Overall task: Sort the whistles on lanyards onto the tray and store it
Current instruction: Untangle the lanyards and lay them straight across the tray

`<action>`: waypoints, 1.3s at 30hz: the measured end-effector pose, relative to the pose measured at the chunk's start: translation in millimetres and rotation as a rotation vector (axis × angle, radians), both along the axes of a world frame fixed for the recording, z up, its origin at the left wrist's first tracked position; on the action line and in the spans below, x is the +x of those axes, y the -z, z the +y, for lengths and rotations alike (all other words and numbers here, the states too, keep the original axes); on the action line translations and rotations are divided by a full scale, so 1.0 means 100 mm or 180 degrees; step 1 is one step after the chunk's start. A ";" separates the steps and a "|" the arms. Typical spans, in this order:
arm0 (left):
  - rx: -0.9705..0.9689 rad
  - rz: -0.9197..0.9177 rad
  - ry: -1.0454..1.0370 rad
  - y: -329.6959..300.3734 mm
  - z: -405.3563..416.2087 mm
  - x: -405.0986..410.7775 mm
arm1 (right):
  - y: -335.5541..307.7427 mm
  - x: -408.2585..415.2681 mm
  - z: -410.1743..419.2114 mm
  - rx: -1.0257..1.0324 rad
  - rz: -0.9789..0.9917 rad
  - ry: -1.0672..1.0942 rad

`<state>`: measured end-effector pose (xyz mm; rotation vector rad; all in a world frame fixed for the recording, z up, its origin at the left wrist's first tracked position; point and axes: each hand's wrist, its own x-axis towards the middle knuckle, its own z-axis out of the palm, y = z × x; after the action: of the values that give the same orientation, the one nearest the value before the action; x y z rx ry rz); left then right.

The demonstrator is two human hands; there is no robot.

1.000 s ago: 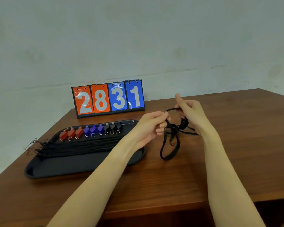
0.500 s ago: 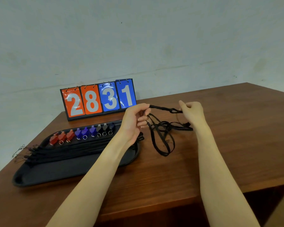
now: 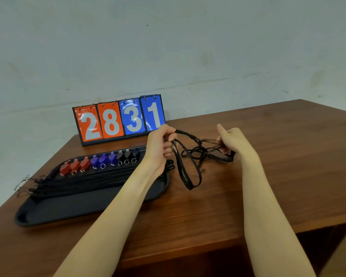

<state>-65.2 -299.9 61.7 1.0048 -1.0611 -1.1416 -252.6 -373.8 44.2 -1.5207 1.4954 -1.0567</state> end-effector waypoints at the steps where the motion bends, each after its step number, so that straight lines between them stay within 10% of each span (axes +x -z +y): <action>1: 0.0029 -0.0048 -0.0040 0.00 0.00 -0.01 | 0.00 0.00 0.01 0.0019 0.0104 -0.0149; 15: 0.0125 -0.0187 -0.0176 0.03 -0.02 0.03 | -0.18 -0.03 0.22 0.0034 0.0474 -0.1997; 26: -0.0034 0.0700 -0.0163 -0.04 -0.01 0.13 | -0.13 -0.10 0.09 -0.0381 -0.1396 0.0132; 39: -0.0030 0.0855 -0.0144 -0.09 0.03 0.13 | -0.09 -0.11 0.22 -0.0262 0.0014 0.1355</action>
<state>-52.0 -296.8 70.2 0.8366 -0.8245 -1.1958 -263.7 -352.2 53.1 -1.2854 1.8482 -1.3706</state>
